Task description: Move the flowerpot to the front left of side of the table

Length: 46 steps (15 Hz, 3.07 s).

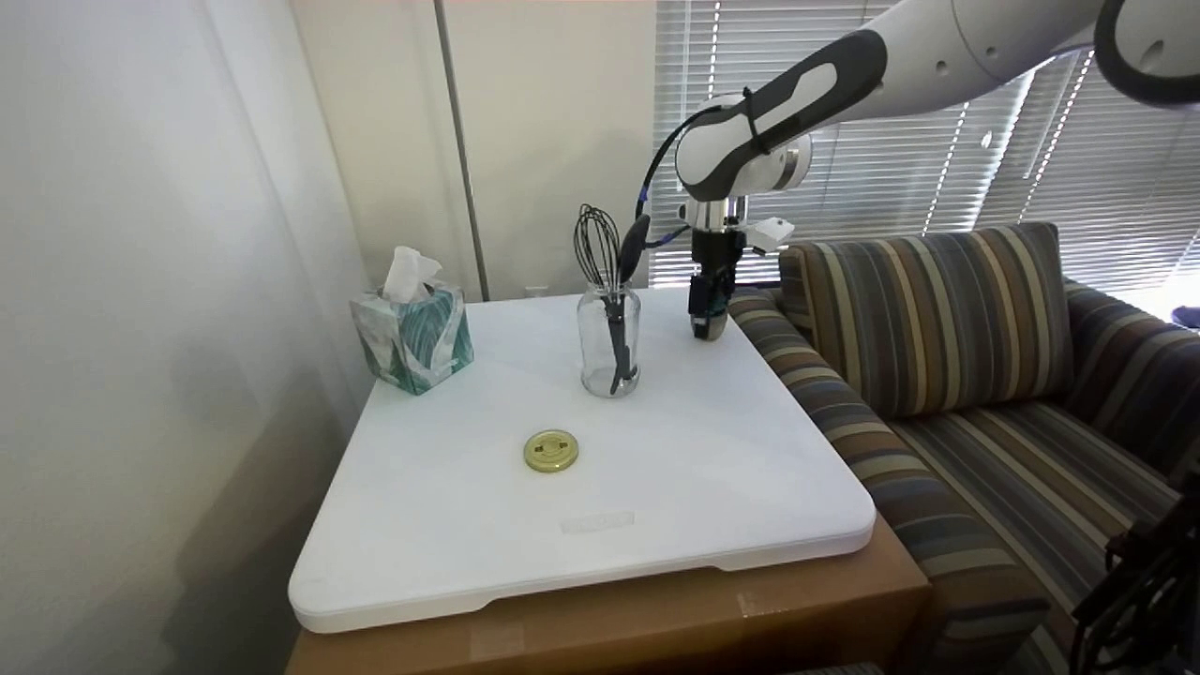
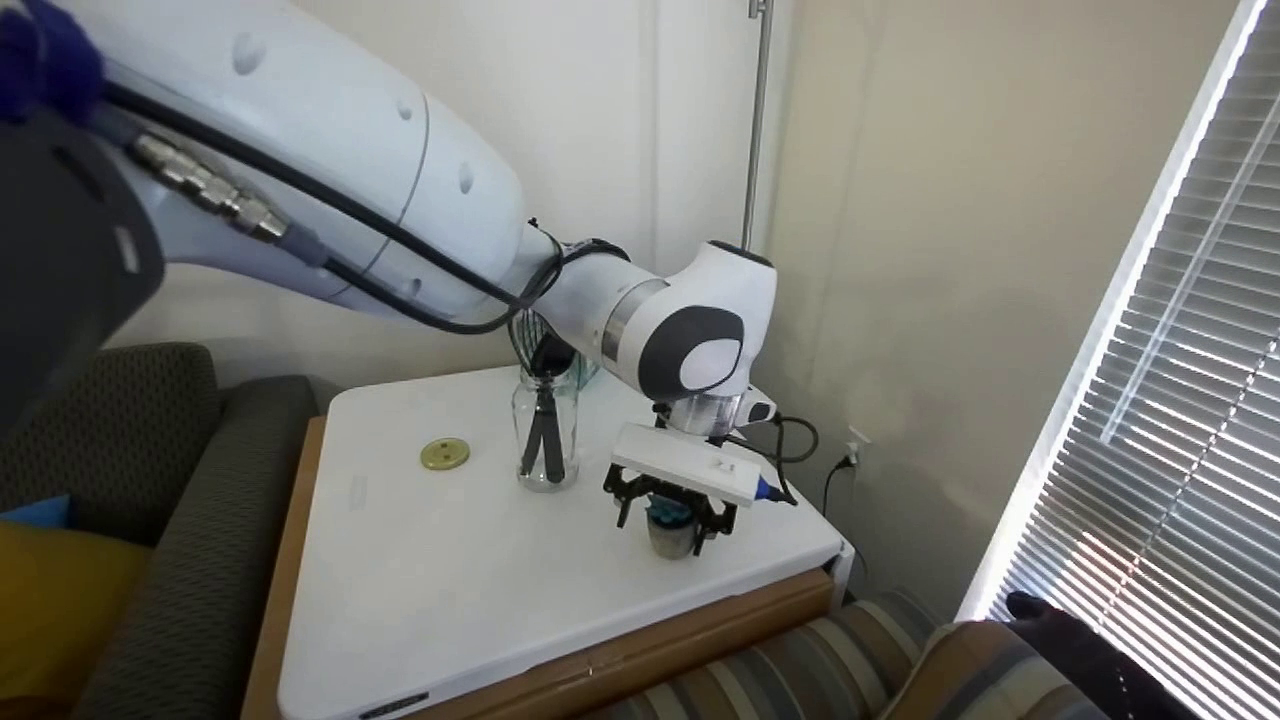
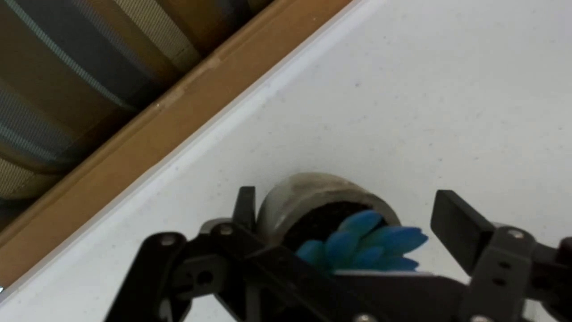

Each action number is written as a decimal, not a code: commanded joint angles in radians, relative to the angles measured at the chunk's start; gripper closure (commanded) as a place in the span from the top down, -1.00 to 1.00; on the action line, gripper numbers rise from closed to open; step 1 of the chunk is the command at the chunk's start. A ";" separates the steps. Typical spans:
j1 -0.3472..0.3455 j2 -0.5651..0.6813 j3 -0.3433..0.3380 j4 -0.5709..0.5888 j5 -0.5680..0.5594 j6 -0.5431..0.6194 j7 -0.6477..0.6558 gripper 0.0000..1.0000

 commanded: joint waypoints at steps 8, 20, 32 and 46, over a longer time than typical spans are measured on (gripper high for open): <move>0.030 0.046 -0.069 0.075 -0.023 0.003 0.139 1.00; 0.071 0.078 -0.120 0.062 -0.018 0.192 0.210 0.85; 0.111 0.018 -0.160 0.036 -0.025 0.108 0.243 -0.14; 0.166 -0.108 -0.225 -0.038 -0.061 0.288 0.206 -0.14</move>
